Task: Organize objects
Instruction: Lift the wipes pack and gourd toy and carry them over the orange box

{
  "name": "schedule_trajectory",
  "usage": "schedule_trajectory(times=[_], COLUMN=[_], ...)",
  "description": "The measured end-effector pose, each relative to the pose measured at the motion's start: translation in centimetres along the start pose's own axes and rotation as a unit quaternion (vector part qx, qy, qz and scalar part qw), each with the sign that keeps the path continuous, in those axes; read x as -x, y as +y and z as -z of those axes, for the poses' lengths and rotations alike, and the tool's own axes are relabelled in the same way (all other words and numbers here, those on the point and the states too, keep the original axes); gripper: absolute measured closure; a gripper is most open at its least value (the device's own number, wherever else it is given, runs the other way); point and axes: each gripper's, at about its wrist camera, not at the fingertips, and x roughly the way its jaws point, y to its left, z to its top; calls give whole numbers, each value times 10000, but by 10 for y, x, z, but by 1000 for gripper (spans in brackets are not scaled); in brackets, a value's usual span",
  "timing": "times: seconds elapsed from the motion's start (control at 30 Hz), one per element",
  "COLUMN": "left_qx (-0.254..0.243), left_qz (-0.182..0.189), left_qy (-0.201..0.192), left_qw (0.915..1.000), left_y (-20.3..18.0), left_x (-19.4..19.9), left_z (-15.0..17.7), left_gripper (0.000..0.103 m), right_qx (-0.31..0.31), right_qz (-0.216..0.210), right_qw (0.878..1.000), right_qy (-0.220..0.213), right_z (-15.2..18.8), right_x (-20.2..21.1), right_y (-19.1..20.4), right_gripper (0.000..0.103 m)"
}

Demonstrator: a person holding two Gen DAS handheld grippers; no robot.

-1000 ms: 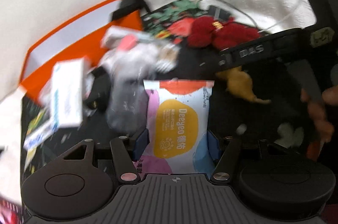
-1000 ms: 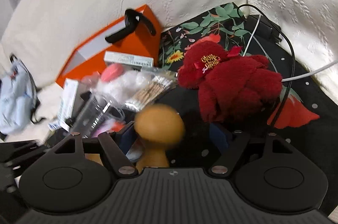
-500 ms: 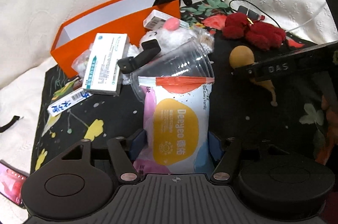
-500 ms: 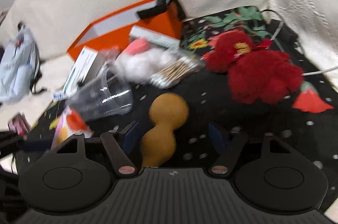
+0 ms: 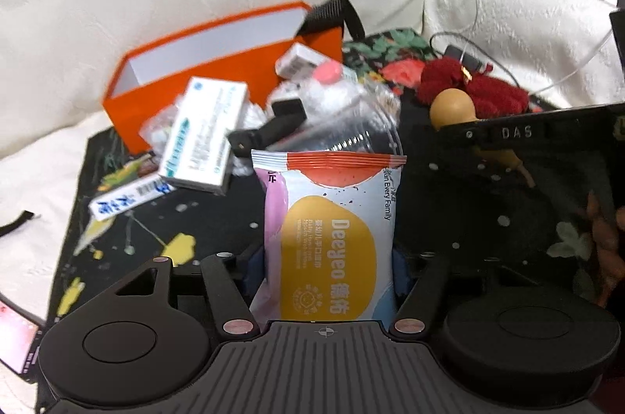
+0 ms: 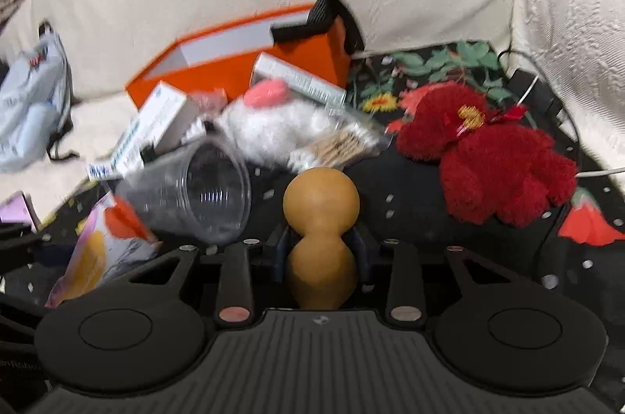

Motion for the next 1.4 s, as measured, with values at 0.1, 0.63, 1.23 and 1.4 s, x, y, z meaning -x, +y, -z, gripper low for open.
schedule_trajectory(times=[0.1, 0.63, 1.23, 1.4], left_qx=[36, 397, 420, 509], left_qz=[-60, -264, -472, -456], left_qy=[-141, -421, -656, -712], left_qw=[9999, 9980, 9958, 9951], left_y=[5, 32, 63, 73], left_x=[11, 28, 27, 25], left_z=[-2, -4, -30, -42], left_gripper=[0, 0, 0, 0], right_qx=[-274, -610, -476, -615], right_qz=[-65, -259, -538, -540], right_qw=[9994, 9953, 9947, 9953], right_qy=[-215, -708, -739, -524], right_z=[-3, -6, -32, -67], right_x=[9, 30, 27, 3], right_y=[-10, -18, -5, -12], right_gripper=[63, 63, 63, 63])
